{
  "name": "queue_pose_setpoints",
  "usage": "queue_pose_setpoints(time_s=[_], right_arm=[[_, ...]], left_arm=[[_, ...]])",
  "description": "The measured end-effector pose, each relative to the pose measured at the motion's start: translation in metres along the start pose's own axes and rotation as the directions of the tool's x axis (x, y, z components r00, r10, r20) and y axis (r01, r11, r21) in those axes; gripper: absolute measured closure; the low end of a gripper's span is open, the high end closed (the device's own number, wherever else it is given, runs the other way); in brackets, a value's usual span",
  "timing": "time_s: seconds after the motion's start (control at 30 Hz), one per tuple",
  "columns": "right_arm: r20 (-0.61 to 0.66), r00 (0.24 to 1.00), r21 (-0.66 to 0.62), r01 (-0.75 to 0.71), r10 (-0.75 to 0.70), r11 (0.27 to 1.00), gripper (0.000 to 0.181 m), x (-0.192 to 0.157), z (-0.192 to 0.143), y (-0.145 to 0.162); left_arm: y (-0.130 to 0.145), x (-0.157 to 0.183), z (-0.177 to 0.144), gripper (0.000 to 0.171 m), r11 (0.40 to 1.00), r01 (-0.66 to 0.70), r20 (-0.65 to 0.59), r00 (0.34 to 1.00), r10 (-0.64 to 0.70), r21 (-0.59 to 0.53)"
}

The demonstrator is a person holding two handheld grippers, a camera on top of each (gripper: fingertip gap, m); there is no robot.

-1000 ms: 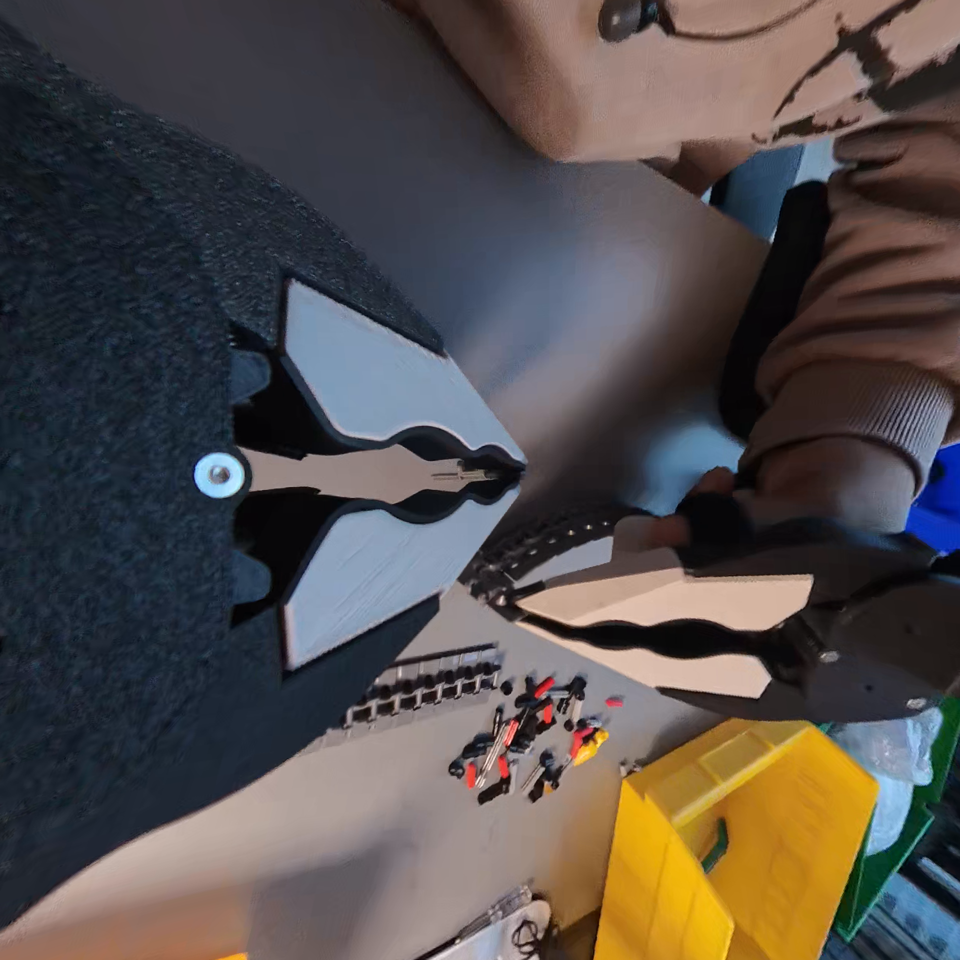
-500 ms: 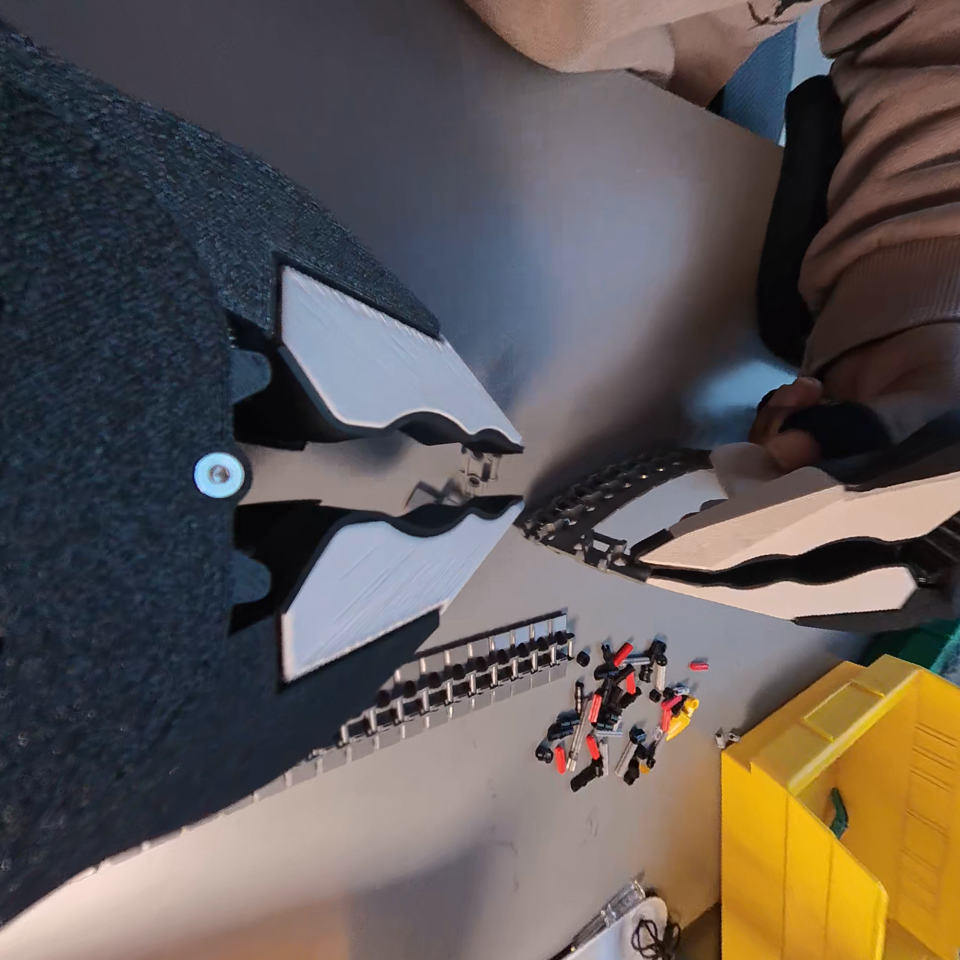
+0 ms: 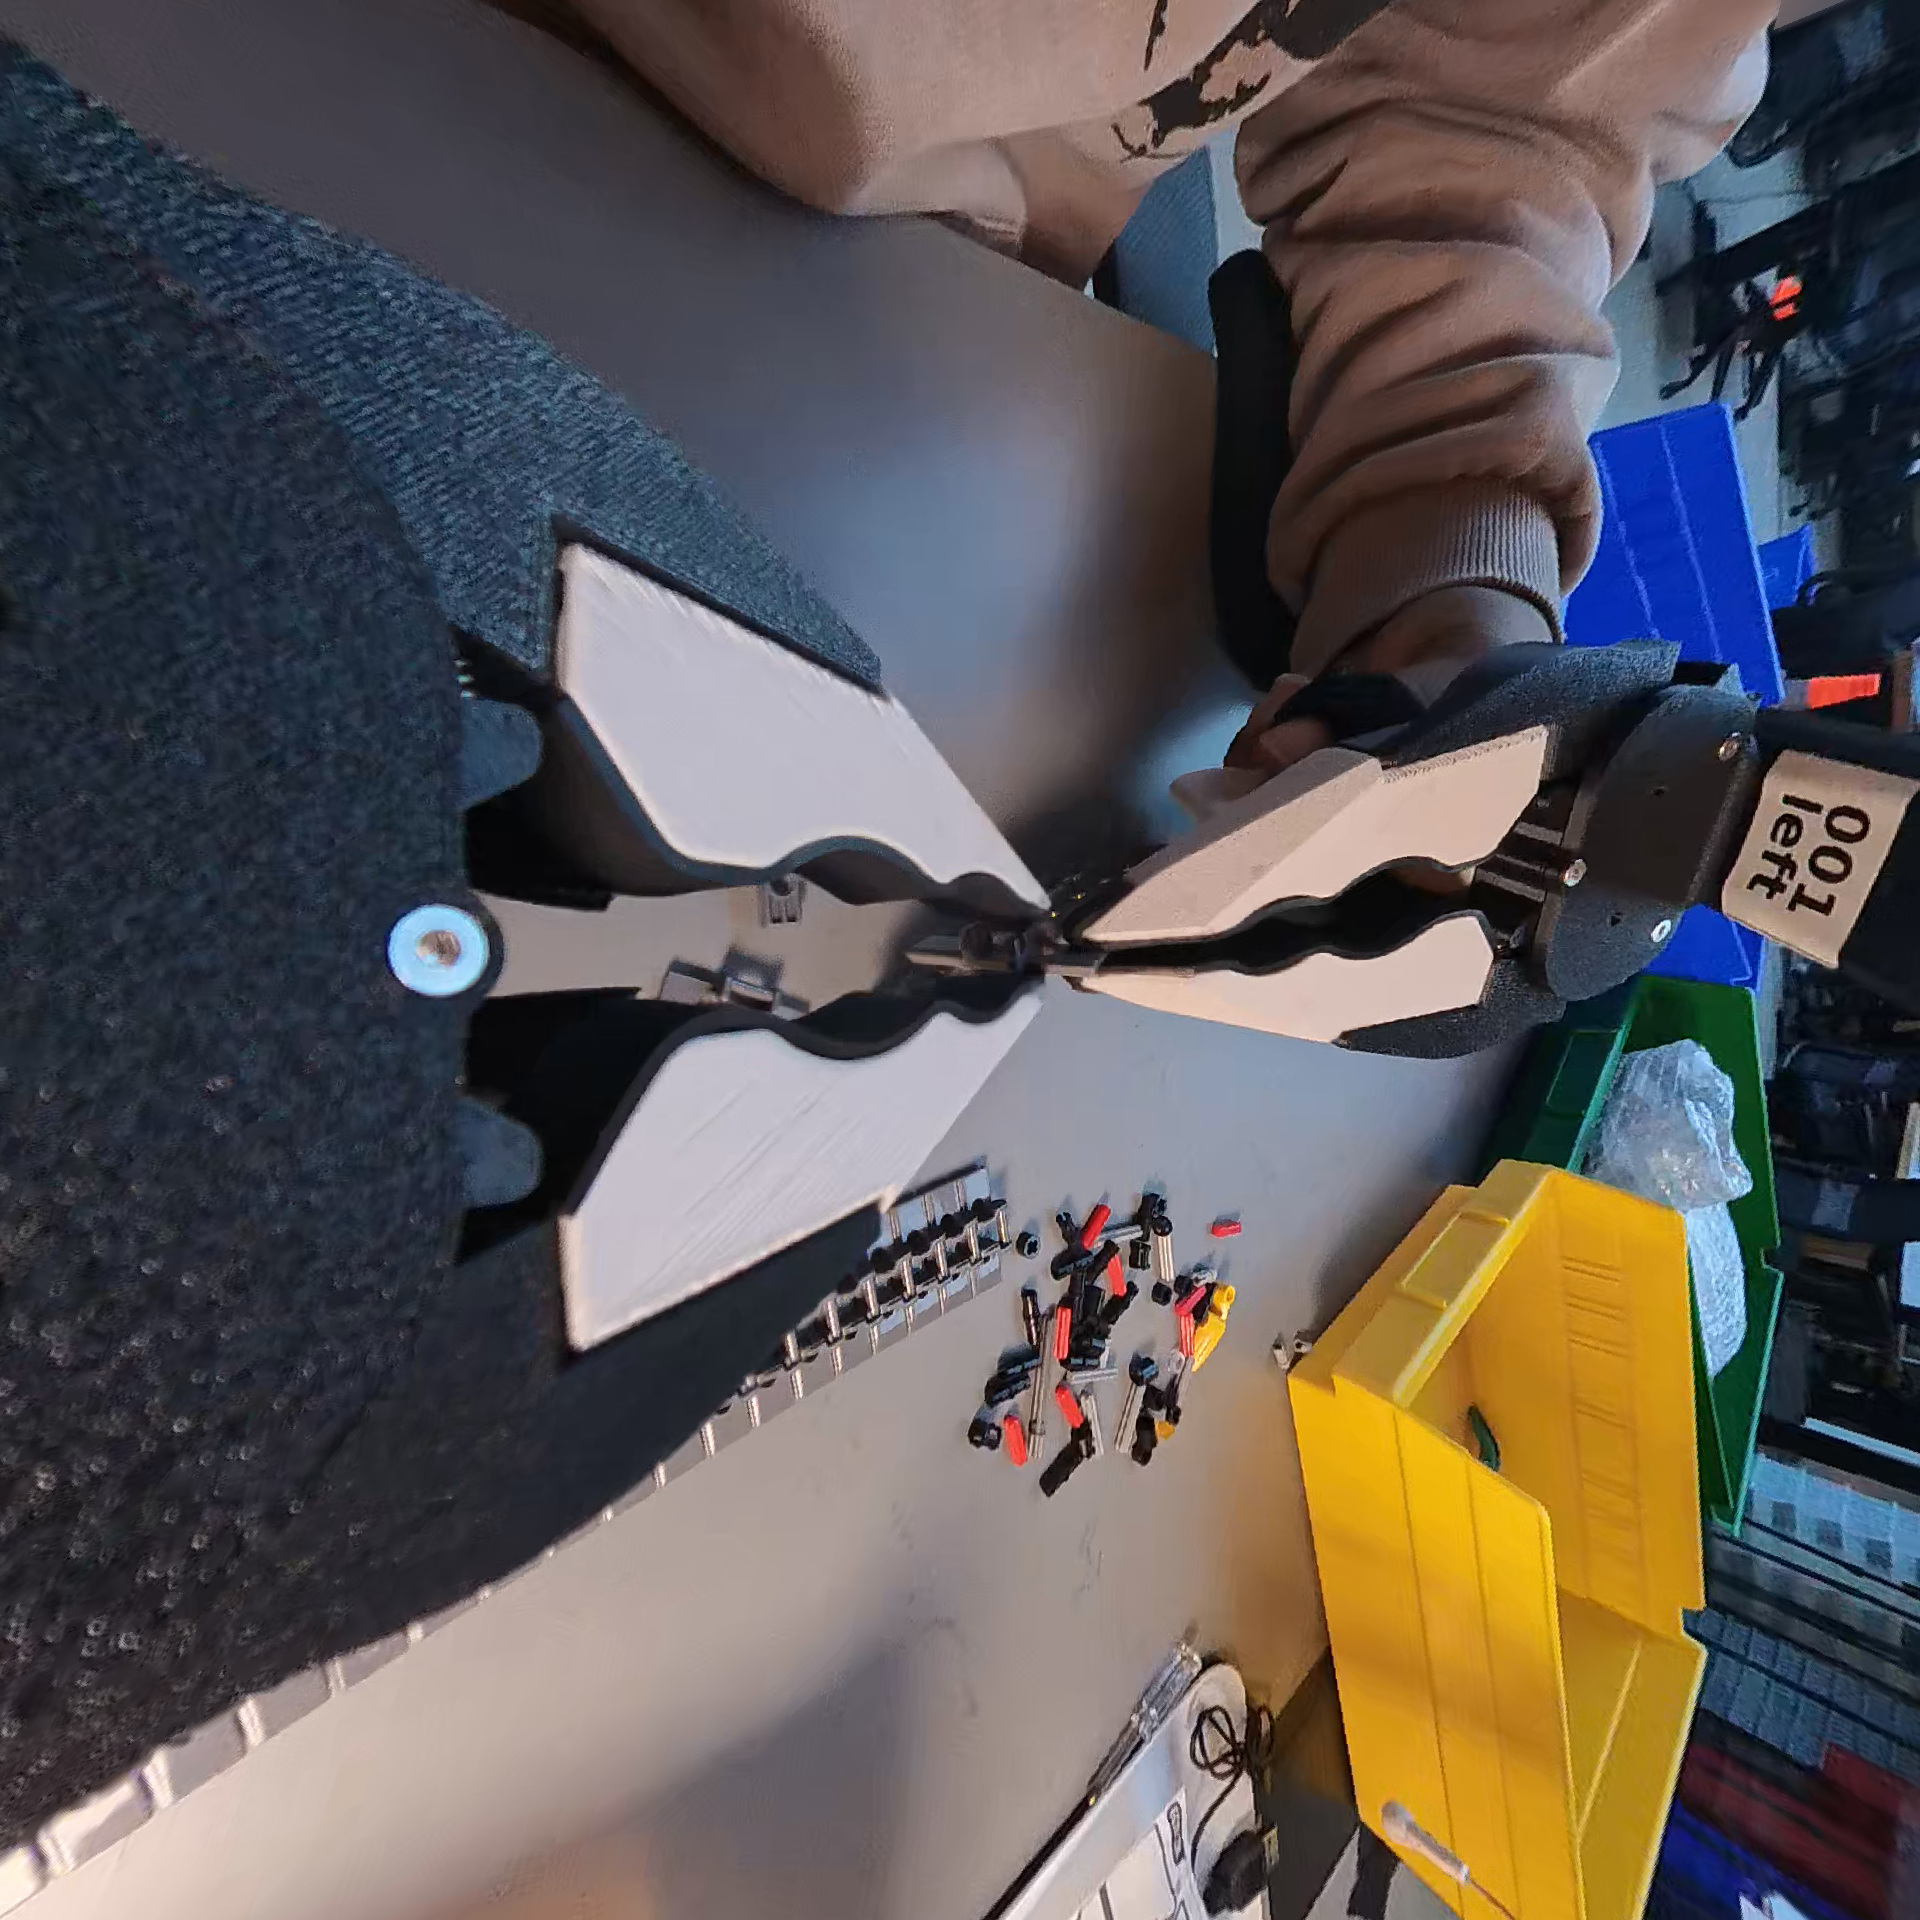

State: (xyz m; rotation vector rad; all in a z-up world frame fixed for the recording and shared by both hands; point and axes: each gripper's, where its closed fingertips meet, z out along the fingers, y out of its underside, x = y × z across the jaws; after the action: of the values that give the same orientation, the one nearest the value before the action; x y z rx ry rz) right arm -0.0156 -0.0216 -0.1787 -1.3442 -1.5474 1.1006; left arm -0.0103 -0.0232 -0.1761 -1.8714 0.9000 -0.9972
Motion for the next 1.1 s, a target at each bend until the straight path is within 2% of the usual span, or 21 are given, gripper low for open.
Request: queue_pose_setpoints(time_s=[0.13,0.23,0.33,0.4,0.47,0.57,0.67,0.77,0.83,0.97,1.1], right_arm=[[-0.026,0.999,-0.044,-0.048,0.047,0.998,0.175,0.011,-0.009,0.006],[-0.091,0.992,-0.150,-0.099,0.086,0.984,0.174,0.027,-0.016,0.027],[-0.145,0.988,-0.271,-0.091,0.053,0.958,0.171,0.038,-0.017,0.053],[-0.169,0.985,-0.264,-0.084,0.039,0.961,0.163,0.043,-0.017,0.052],[-0.158,0.987,-0.223,-0.075,0.040,0.972,0.157,0.041,-0.014,0.043],[-0.051,0.999,-0.146,-0.009,0.001,0.989,0.156,0.020,-0.004,0.026],[0.019,1.000,-0.144,0.017,-0.014,0.989,0.157,0.003,0.008,0.025],[0.068,0.998,-0.158,0.029,-0.019,0.987,0.176,-0.007,0.014,0.029],[0.098,0.995,-0.151,0.022,-0.008,0.988,0.180,-0.011,0.013,0.029],[0.119,0.993,-0.135,0.026,-0.010,0.991,0.181,-0.015,0.010,0.026],[0.097,0.994,-0.120,0.071,-0.059,0.990,0.181,-0.015,0.007,0.019]], left_arm=[[0.001,-0.014,-0.005,0.157,1.000,-0.004,0.090,0.996,0.006,-0.019],[0.018,-0.021,-0.005,0.151,0.991,0.000,0.139,0.990,0.019,-0.136],[0.040,-0.027,0.000,0.155,0.963,-0.024,0.202,0.976,0.081,-0.270],[0.047,-0.032,0.002,0.161,0.947,-0.043,0.237,0.964,0.124,-0.319],[0.049,-0.031,0.005,0.169,0.946,-0.046,0.229,0.965,0.125,-0.320],[0.049,-0.026,0.006,0.169,0.943,-0.077,0.191,0.971,0.145,-0.323],[0.045,-0.009,0.009,0.170,0.940,-0.144,0.109,0.977,0.186,-0.308],[0.042,-0.002,0.008,0.170,0.927,-0.209,0.086,0.965,0.246,-0.310],[0.043,-0.001,0.008,0.170,0.924,-0.219,0.084,0.963,0.257,-0.314],[0.039,0.004,0.008,0.170,0.944,-0.184,0.046,0.978,0.204,-0.273],[0.032,0.006,0.007,0.169,0.980,-0.017,-0.010,1.000,0.015,-0.196]])
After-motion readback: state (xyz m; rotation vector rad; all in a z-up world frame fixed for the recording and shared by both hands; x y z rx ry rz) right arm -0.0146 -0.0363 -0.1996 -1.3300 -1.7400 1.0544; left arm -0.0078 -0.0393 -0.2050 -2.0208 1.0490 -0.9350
